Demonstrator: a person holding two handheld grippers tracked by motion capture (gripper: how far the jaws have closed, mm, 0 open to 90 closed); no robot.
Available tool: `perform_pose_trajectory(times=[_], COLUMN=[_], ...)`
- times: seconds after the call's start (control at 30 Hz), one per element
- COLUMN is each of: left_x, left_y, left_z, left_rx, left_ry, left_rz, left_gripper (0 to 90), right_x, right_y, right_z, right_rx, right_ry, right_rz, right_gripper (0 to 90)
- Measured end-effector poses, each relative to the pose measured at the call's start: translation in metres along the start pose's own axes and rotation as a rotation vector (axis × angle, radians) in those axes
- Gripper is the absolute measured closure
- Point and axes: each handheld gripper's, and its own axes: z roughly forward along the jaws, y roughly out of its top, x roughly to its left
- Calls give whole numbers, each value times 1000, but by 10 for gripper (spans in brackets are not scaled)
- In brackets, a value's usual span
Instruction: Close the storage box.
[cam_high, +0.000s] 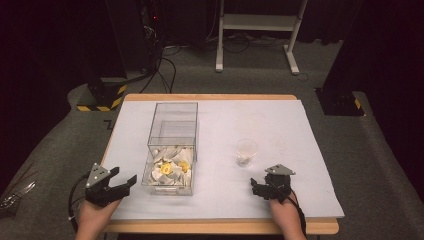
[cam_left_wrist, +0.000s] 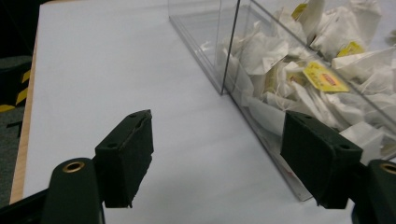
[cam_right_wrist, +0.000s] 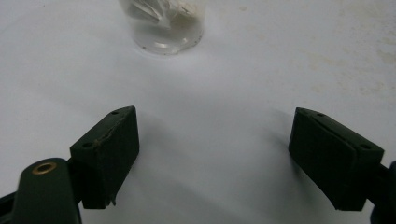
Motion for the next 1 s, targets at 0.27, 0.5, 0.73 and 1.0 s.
perform_pose_trajectory(times=[0.27,0.5,0.73,1.0], left_x=[-13,-17,-23,-29], left_y=[6,8,8,0], left_z=[-6,-10,-16,-10], left_rx=[-30,-56,-99,-69], left_ry=[-34,-67,-93,-126], left_rz=[14,11,18,34], left_gripper=[227,220,207,180], right_x=[0,0,0,0], right_y=[0,0,0,0], right_z=[0,0,0,0], right_rx=[0,1,1,1], right_ry=[-1,0,1,1], right_rz=[-1,1,0,-1], right_gripper=[162,161,160,160])
